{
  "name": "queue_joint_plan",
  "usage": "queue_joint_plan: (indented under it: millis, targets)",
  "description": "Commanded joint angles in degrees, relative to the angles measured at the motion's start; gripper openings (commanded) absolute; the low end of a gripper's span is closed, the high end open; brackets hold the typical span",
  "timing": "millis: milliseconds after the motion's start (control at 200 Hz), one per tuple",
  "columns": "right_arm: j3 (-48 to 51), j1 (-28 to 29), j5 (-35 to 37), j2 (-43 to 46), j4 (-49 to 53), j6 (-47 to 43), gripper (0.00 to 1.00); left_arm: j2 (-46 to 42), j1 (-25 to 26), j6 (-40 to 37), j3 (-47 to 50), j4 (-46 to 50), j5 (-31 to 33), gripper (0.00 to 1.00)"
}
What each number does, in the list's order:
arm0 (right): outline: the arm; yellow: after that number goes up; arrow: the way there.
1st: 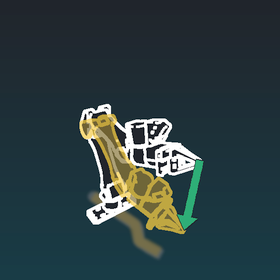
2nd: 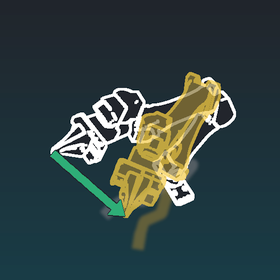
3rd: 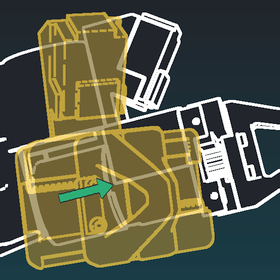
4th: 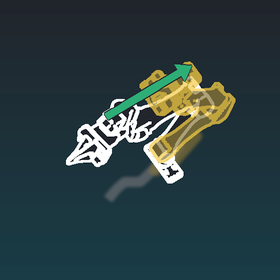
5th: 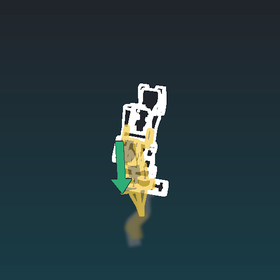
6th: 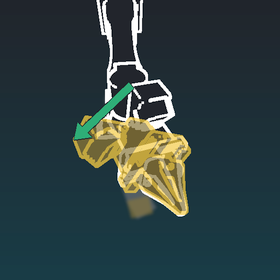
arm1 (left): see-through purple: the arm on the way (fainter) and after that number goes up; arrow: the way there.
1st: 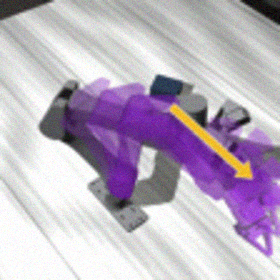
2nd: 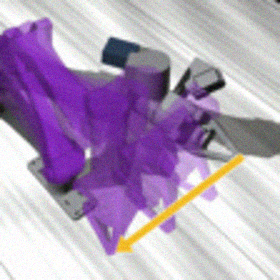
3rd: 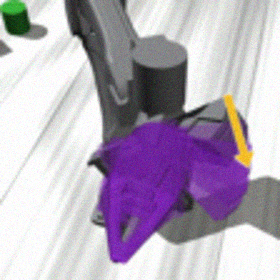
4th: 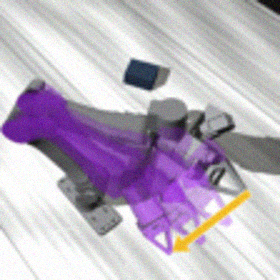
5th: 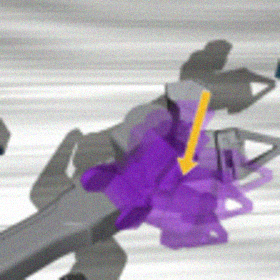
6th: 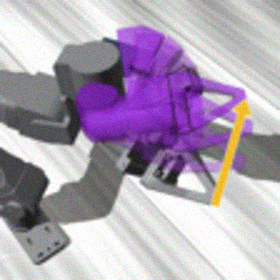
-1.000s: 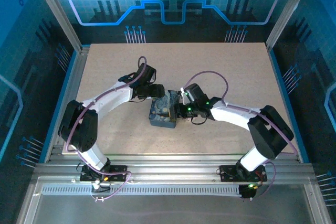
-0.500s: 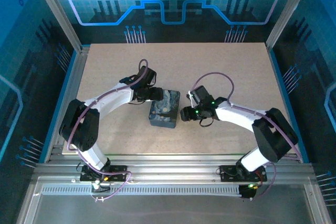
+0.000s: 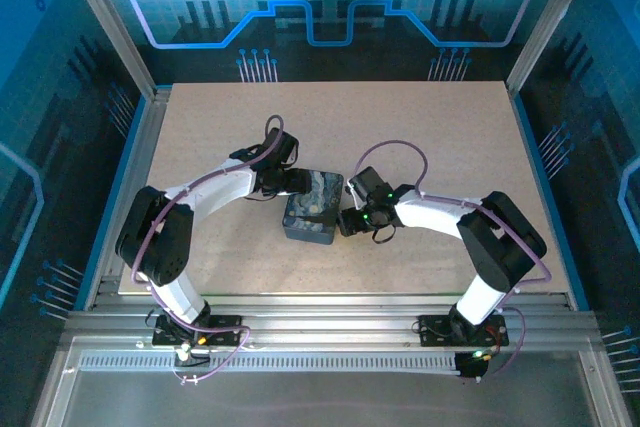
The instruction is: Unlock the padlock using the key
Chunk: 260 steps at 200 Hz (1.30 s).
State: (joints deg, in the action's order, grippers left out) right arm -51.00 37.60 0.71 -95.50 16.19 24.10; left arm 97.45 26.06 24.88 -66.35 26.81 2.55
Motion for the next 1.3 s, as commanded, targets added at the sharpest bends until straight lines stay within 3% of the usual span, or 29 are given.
queue_joint_plan:
  millis: [0,255,530,730,1075,1296]
  targets:
    - [-0.6,0.7,0.3,-0.5,-1.1,-0.4,0.66,1.2,-0.3,-1.5,0.7,-0.1,-1.6,0.7]
    - [-0.8,0.9,3.0,-5.4,-2.7,0.1,0.64,1.3,-0.4,-1.8,0.6,0.1,-2.1,0.7]
    - [3.1,1.1,1.3,-5.3,-6.2,2.3,0.43,1.7,-0.7,-2.2,0.5,0.6,-2.1,0.69]
    - [6.5,-0.4,-2.3,-1.0,-9.8,5.8,0.37,2.4,-0.7,-1.8,0.2,0.4,-2.8,0.68]
    - [15.8,-4.8,-11.5,6.5,-28.6,18.3,0.3,2.9,-0.5,-1.5,1.9,-0.5,-4.2,0.66]
    - [16.9,-5.3,-12.8,6.3,-36.0,22.5,0.25,3.5,0.4,-0.9,3.1,-1.3,-4.6,0.65]
